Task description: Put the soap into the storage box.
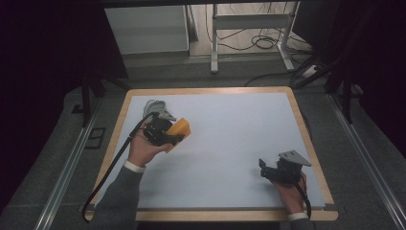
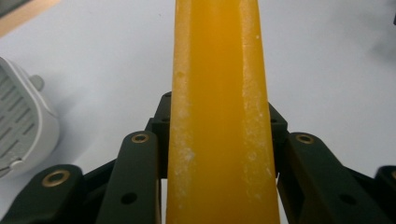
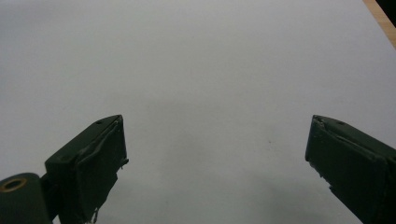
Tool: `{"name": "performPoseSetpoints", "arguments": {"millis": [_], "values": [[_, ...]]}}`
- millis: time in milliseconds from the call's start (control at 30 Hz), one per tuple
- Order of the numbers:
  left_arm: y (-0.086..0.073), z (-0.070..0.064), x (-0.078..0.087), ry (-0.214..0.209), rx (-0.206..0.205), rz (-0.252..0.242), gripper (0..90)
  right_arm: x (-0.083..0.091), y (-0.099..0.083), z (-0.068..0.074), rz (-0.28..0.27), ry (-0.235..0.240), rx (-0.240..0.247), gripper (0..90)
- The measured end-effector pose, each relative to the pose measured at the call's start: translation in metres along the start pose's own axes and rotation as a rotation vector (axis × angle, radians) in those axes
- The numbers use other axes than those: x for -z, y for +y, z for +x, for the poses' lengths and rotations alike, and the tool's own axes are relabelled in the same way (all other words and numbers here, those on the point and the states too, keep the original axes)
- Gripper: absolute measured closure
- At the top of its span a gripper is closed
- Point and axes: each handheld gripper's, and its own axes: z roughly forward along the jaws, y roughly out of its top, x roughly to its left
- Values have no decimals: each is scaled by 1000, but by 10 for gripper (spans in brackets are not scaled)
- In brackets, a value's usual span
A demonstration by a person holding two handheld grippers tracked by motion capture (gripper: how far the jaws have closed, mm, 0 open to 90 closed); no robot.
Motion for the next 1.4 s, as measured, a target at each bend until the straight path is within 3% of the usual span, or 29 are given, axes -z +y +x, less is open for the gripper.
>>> {"name": "performPoseSetpoints", "arguments": {"millis": [333,567,967,1400], "values": [[1,11,6,2,18,-10,611,0,0,0,0,-4,4,54],[3,25,5,20,62,-16,611,0,0,0,-1,-4,1,54],[5,41,3,38,97,-13,611,0,0,0,-1,-5,1,54],[11,52,4,39,113,-12,612,0,0,0,0,-6,4,54]]}}
